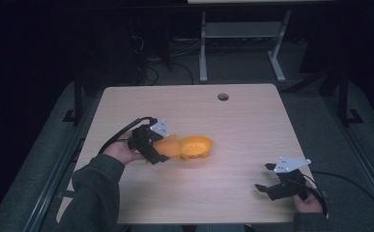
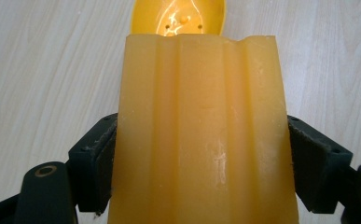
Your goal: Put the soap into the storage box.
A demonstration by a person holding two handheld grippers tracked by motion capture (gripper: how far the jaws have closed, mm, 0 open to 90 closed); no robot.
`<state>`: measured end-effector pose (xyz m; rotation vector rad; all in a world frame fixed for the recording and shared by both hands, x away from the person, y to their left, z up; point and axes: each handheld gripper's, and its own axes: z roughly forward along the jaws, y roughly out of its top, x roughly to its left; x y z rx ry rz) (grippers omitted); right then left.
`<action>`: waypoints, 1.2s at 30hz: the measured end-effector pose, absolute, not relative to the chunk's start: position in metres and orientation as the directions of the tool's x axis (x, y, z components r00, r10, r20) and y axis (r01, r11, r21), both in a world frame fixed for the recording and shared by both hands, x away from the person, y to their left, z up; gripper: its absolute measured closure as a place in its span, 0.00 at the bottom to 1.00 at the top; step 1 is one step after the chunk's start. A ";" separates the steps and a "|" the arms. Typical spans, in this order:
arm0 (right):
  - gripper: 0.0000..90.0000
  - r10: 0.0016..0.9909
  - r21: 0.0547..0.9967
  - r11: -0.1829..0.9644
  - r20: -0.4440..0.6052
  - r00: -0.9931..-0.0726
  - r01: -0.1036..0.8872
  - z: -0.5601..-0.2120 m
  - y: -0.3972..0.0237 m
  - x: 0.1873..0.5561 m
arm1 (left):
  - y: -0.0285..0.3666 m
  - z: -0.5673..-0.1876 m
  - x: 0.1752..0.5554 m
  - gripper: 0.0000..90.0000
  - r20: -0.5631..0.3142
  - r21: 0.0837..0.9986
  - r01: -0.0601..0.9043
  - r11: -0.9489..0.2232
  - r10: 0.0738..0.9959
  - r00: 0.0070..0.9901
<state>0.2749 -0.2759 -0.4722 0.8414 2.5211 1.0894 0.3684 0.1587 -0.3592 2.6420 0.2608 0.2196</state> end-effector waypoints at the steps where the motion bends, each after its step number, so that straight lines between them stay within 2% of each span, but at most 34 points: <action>1: 0.15 0.606 0.732 0.548 -0.014 -0.795 0.405 -0.472 -0.276 0.275 | 0.159 -0.359 0.368 0.23 0.109 0.471 0.145 -0.870 0.221 0.969; 36: 0.15 0.611 0.753 0.525 -0.010 -0.792 0.396 -0.469 -0.278 0.275 | 0.092 -0.363 0.401 0.23 0.104 0.479 0.071 -0.875 0.137 0.985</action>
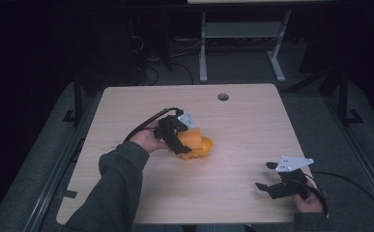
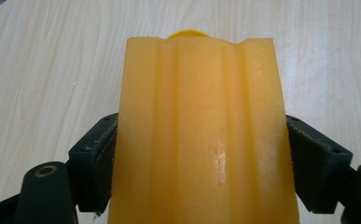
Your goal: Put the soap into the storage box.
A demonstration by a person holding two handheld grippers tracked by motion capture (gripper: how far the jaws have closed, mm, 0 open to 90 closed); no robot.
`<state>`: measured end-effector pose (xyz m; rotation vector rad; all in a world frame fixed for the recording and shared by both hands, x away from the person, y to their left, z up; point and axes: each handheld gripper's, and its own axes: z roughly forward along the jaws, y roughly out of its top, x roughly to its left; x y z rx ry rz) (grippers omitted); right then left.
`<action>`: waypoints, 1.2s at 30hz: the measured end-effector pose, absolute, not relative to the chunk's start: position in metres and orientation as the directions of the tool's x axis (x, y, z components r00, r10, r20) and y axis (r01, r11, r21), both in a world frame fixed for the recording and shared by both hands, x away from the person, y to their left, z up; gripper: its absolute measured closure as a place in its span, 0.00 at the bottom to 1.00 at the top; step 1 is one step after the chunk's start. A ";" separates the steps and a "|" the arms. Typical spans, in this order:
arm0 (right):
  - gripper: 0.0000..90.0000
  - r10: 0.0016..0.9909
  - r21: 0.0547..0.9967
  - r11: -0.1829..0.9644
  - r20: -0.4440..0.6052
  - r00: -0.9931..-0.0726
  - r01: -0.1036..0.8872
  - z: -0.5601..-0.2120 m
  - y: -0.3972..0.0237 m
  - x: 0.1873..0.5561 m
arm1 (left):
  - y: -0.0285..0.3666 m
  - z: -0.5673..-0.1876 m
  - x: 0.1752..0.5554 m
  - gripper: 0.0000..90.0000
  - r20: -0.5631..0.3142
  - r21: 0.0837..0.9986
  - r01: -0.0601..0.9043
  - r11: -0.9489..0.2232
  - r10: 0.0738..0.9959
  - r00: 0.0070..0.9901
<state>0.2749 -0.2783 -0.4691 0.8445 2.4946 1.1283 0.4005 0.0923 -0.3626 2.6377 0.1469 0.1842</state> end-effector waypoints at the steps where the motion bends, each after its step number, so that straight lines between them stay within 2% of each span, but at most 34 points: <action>1: 0.15 0.612 0.752 0.525 -0.009 -0.791 0.398 -0.469 -0.278 0.275 | 0.092 -0.363 0.401 0.23 0.104 0.479 0.071 -0.875 0.137 0.985; 21: 0.15 0.609 0.746 0.534 -0.014 -0.793 0.397 -0.470 -0.278 0.275 | 0.068 -0.378 0.413 0.23 0.068 0.471 0.055 -0.880 0.099 0.993; 36: 0.15 0.607 0.751 0.531 -0.012 -0.794 0.394 -0.469 -0.278 0.275 | 0.068 -0.391 0.420 0.23 0.031 0.445 0.075 -0.893 0.099 0.995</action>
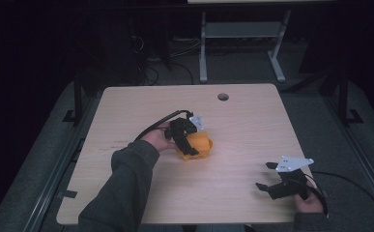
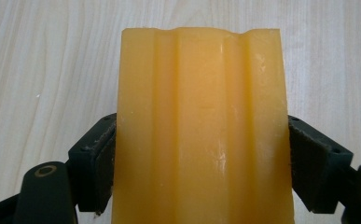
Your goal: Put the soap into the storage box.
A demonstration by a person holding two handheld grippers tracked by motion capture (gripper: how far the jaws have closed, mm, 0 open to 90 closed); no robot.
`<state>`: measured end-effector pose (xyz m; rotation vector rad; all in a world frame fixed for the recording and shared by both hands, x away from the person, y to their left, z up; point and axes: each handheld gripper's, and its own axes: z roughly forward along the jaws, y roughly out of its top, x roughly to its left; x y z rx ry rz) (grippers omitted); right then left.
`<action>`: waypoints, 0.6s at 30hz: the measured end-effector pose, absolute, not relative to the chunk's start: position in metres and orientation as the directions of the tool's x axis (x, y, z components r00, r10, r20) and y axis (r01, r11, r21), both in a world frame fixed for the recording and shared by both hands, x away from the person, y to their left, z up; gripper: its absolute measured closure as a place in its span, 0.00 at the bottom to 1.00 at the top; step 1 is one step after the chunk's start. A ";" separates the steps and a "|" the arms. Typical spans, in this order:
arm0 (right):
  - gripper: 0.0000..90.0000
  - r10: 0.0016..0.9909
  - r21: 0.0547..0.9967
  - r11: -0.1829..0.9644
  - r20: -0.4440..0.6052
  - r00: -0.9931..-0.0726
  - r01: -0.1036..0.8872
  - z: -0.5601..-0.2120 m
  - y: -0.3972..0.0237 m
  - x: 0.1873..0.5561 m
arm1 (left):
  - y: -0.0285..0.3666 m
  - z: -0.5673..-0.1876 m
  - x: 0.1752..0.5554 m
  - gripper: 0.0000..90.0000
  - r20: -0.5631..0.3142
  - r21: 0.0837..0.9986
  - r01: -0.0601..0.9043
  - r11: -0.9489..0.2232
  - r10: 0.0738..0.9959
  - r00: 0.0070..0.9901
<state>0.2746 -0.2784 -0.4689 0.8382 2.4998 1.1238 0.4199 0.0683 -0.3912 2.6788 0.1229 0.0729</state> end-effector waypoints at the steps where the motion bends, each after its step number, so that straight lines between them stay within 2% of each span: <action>1: 0.15 0.606 0.750 0.533 -0.014 -0.796 0.392 -0.469 -0.278 0.275 | 0.068 -0.392 0.420 0.23 0.026 0.446 0.078 -0.891 0.100 0.995; 18: 0.15 0.606 0.743 0.535 -0.007 -0.795 0.401 -0.470 -0.276 0.275 | 0.072 -0.386 0.420 0.22 0.023 0.462 0.094 -0.882 0.118 0.993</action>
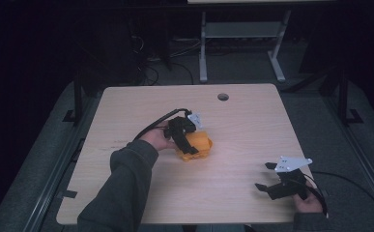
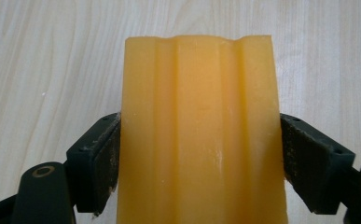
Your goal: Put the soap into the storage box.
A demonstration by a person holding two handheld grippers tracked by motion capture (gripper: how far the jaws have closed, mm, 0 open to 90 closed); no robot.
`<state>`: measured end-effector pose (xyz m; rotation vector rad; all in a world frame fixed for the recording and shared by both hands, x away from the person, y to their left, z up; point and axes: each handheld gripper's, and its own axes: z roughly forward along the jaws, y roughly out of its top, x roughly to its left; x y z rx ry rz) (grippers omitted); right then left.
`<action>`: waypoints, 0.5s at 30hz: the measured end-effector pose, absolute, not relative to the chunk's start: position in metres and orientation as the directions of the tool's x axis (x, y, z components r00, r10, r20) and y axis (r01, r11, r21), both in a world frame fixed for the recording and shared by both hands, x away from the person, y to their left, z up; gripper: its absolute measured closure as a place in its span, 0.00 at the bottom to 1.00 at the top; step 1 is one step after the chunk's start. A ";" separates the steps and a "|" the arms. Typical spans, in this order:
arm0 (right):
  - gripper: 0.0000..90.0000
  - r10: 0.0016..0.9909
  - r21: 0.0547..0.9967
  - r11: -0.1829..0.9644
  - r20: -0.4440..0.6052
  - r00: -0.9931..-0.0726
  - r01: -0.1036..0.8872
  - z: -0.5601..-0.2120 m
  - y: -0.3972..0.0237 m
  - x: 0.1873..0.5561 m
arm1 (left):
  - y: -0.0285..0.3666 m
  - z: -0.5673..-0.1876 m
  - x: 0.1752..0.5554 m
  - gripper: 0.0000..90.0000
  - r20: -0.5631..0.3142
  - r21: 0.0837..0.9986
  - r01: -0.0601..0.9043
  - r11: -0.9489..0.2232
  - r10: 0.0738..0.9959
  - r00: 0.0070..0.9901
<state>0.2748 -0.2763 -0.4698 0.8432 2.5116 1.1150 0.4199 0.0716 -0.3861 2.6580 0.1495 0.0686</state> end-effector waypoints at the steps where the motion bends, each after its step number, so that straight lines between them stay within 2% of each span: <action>1: 0.15 0.606 0.743 0.535 -0.007 -0.795 0.401 -0.470 -0.276 0.275 | 0.072 -0.385 0.419 0.22 0.025 0.469 0.095 -0.878 0.121 0.992; 15: 0.15 0.603 0.743 0.538 -0.009 -0.798 0.398 -0.470 -0.276 0.275 | 0.086 -0.365 0.413 0.23 0.061 0.525 0.094 -0.846 0.148 0.987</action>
